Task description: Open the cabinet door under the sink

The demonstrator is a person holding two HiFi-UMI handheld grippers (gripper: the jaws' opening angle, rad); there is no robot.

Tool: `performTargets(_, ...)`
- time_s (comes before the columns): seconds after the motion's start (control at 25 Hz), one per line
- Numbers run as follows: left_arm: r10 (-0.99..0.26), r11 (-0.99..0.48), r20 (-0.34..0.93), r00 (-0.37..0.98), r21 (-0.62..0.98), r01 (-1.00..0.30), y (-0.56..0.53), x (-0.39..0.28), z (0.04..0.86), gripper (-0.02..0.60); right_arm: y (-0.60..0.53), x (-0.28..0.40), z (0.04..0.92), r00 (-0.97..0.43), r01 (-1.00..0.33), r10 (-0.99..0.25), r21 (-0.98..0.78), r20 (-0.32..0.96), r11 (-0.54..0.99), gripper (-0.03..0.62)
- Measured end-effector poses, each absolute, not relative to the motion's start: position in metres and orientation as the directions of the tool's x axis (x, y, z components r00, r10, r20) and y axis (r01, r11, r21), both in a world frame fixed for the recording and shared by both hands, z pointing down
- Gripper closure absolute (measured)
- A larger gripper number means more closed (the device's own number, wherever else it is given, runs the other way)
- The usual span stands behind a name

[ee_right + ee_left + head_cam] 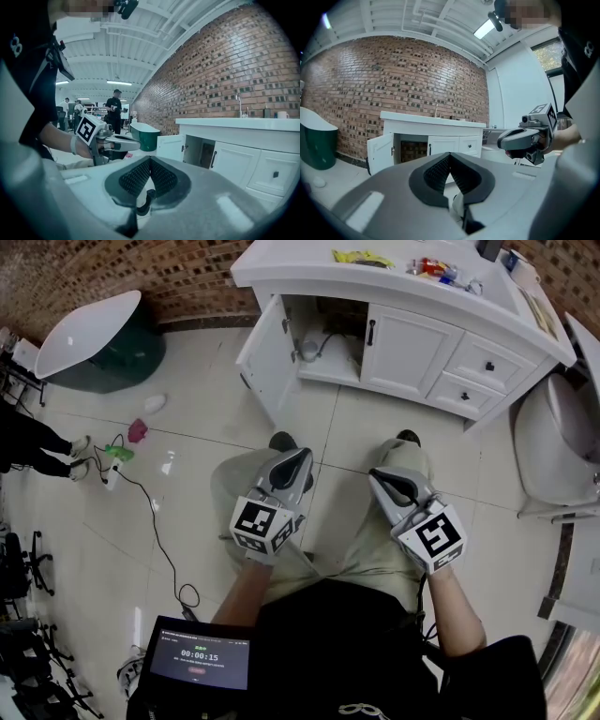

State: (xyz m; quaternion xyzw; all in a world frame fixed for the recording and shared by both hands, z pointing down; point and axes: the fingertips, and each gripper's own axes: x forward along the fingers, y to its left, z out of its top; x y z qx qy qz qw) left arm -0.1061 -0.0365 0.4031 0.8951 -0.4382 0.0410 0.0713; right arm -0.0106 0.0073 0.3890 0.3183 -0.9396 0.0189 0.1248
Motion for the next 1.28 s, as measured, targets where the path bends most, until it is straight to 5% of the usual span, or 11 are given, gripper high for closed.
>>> performTargets(0.72,-0.804,-0.583,0.106,0.585,0.049,-0.811,0.035,-0.124,0.386,0.566,0.072,-0.020,0.378,-0.790,-0.573,-0.585,0.116,0.187,0.811,0.603)
performTargets(0.96,-0.788,-0.604,0.121,0.604,0.038,-0.796,0.017,-0.091,0.395,0.566,0.072,0.016,0.357,-0.788,-0.604,-0.613,0.124,0.051,0.787,0.603)
performTargets(1.28,-0.743,-0.662,0.091,0.663,0.039,-0.748,0.018,-0.061,0.386,0.566,0.082,0.034,0.350,-0.756,-0.642,-0.650,0.108,0.072,0.759,0.603)
